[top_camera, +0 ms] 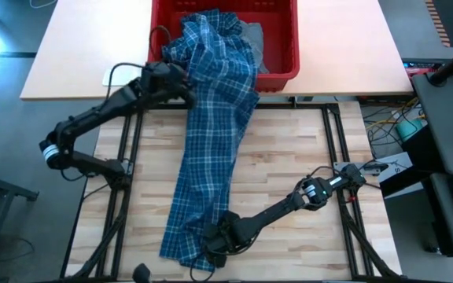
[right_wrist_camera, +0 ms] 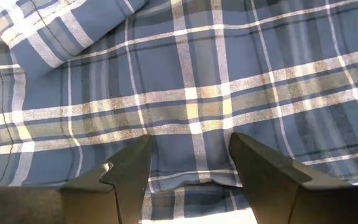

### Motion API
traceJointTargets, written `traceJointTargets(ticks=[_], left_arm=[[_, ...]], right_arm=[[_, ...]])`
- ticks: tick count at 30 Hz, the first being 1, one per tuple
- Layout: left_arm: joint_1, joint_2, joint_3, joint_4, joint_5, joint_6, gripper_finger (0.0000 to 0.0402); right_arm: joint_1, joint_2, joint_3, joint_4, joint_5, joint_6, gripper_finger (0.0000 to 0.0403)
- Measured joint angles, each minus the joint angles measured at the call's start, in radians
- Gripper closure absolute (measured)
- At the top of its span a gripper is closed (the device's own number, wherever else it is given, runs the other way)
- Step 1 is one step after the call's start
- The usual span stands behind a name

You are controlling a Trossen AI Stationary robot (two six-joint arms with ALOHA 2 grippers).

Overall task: Fold Laundry from Bin
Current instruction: Fold the blue patterned pants

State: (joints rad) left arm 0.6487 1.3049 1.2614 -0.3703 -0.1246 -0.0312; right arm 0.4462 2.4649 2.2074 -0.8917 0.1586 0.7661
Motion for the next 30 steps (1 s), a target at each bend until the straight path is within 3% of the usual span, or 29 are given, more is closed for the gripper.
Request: traceJointTargets(ticks=[12, 15, 20, 24, 27, 30], left_arm=[[0.083, 0.154, 0.084, -0.069, -0.111, 0.148, 0.04], [0.084, 0.154, 0.123, -0.135, -0.108, 0.171, 0.0384], [0.088, 0.144, 0.305, -0.312, -0.043, 0.156, 0.0314], [0.085, 0.133, 0.521, -0.618, -0.005, 0.169, 0.0243], [0.061, 0.106, 0.621, -0.839, 0.135, 0.12, 0.0207], [-0.012, 0.009, 0.63, -0.953, 0.27, 0.047, 0.0195]], right_arm=[[0.005, -0.007, 0.122, -0.118, 0.029, -0.052, 0.0184], [0.009, -0.01, 0.147, -0.169, 0.056, -0.052, 0.0184], [0.01, -0.054, 0.146, -0.176, 0.072, -0.05, 0.0184], [-0.001, -0.1, 0.149, -0.168, 0.102, -0.053, 0.0184], [-0.016, -0.106, 0.148, -0.168, 0.113, -0.083, 0.0184], [-0.027, -0.106, 0.121, -0.148, 0.109, -0.11, 0.0184]])
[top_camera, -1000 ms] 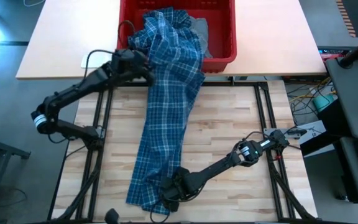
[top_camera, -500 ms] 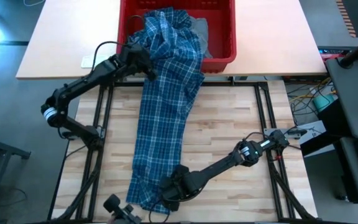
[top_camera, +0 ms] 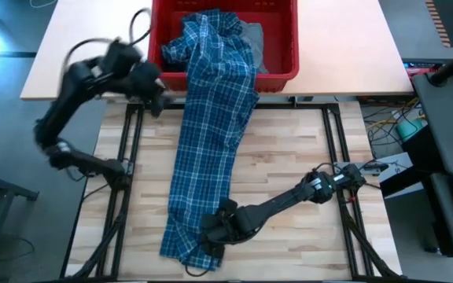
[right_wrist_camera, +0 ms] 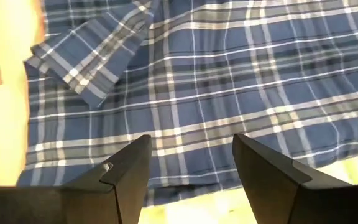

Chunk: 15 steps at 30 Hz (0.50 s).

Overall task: Fold Laundry from Bin
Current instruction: Fold the blue patterned pants

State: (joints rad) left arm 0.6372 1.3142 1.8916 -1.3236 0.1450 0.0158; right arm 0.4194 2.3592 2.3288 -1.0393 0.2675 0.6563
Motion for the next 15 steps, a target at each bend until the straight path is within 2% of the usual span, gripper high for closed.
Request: traceJointTargets(ticks=[4, 8, 11, 15], left_arm=[[-0.176, -0.156, -0.122, -0.022, -0.004, -0.178, 0.0197], [-0.41, -0.314, -0.356, 0.06, 0.002, -0.397, 0.0204], [-0.611, -0.388, -0.576, 0.23, -0.015, -0.546, 0.0209], [-0.878, -0.378, -0.864, 0.586, -0.091, -0.68, 0.021]], right_arm=[[-0.001, 0.001, -0.072, 0.094, -0.061, -0.003, 0.0184], [0.018, 0.01, -0.148, 0.159, -0.084, 0.0, 0.0184], [0.034, 0.037, -0.186, 0.159, -0.09, -0.025, 0.0184], [0.044, 0.042, -0.215, 0.105, -0.131, -0.029, 0.0184]])
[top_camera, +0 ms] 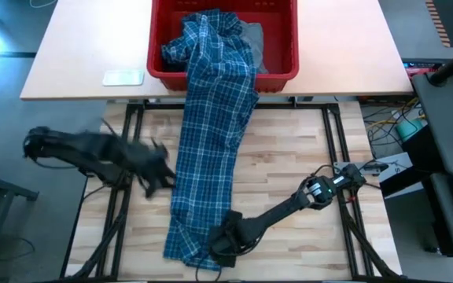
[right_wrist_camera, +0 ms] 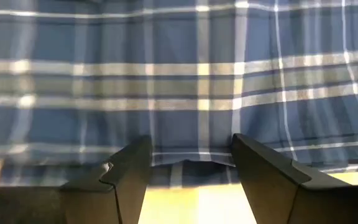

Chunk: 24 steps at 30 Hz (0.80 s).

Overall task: Fold Laundry from Bin
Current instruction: Fold the blue patterned pants

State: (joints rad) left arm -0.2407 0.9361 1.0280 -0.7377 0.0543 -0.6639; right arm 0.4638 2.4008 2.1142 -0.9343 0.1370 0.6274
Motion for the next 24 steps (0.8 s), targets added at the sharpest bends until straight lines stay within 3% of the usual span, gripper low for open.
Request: traceJointTargets(ticks=[5, 12, 15, 19, 24], left_arm=[[-0.164, 0.167, -0.221, 0.363, -0.076, -0.116, 0.021], [-0.185, 0.459, -0.358, 0.609, -0.197, -0.214, 0.021], [-0.185, 0.55, -0.367, 0.711, -0.188, -0.214, 0.021], [-0.205, 0.637, -0.347, 0.643, -0.1, -0.218, 0.021], [-0.294, 0.67, -0.259, 0.439, -0.097, -0.217, 0.0211]], right_arm=[[0.003, -0.007, 0.005, -0.109, -0.013, 0.011, 0.0184], [0.003, -0.003, 0.041, -0.112, -0.014, 0.008, 0.0184], [0.003, -0.003, 0.041, -0.112, -0.015, 0.009, 0.0184], [0.003, -0.003, 0.039, -0.115, -0.015, 0.013, 0.0184], [0.003, -0.003, 0.037, -0.156, -0.013, 0.032, 0.0184]])
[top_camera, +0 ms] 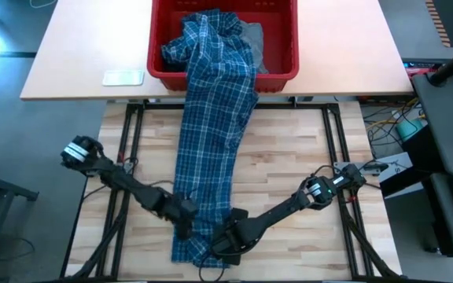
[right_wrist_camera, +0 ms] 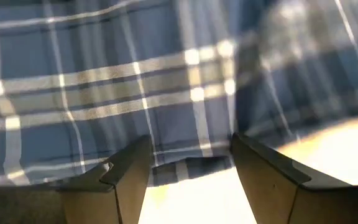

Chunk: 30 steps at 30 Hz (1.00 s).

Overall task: Fold Laundry from Bin
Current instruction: Fold the blue patterned pants

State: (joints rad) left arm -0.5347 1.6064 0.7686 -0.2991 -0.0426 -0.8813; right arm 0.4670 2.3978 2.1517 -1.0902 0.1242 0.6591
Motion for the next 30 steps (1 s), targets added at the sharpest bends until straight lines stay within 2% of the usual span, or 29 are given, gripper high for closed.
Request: traceJointTargets(ticks=[4, 8, 10, 13, 15, 17, 19, 22, 26, 30], left_arm=[[-0.108, 0.009, 0.101, -0.227, -0.001, -0.003, 0.0211], [-0.187, 0.006, 0.195, -0.488, -0.075, -0.025, 0.0211], [-0.203, -0.003, 0.231, -0.551, -0.129, -0.05, 0.0211], [-0.204, -0.01, 0.266, -0.469, -0.223, -0.07, 0.0211], [-0.203, -0.007, 0.27, -0.319, -0.265, -0.064, 0.0211], [-0.202, 0.015, 0.267, -0.15, -0.284, -0.048, 0.0211], [-0.202, 0.058, 0.259, -0.077, -0.287, -0.049, 0.0211], [-0.202, 0.138, 0.253, -0.081, -0.285, -0.08, 0.0211], [-0.206, 0.237, 0.245, -0.07, -0.266, -0.1, 0.021], [-0.21, 0.266, 0.247, -0.076, -0.25, -0.112, 0.021]], right_arm=[[-0.001, 0.0, 0.0, -0.034, -0.002, 0.03, 0.0184], [-0.001, 0.0, 0.0, -0.034, -0.039, 0.03, 0.0184], [0.0, 0.0, 0.0, -0.036, -0.055, 0.03, 0.0184], [0.006, 0.0, 0.012, -0.04, -0.066, 0.027, 0.0184], [0.008, -0.002, 0.031, -0.039, -0.08, 0.025, 0.0184], [0.009, -0.011, 0.053, -0.039, -0.076, 0.029, 0.0184], [0.009, -0.028, 0.077, -0.036, -0.051, 0.03, 0.0184], [0.008, -0.043, 0.088, -0.027, -0.01, 0.029, 0.0184], [0.007, -0.031, 0.048, -0.015, -0.012, 0.027, 0.0184], [0.01, -0.009, 0.027, 0.009, -0.086, 0.051, 0.0184]])
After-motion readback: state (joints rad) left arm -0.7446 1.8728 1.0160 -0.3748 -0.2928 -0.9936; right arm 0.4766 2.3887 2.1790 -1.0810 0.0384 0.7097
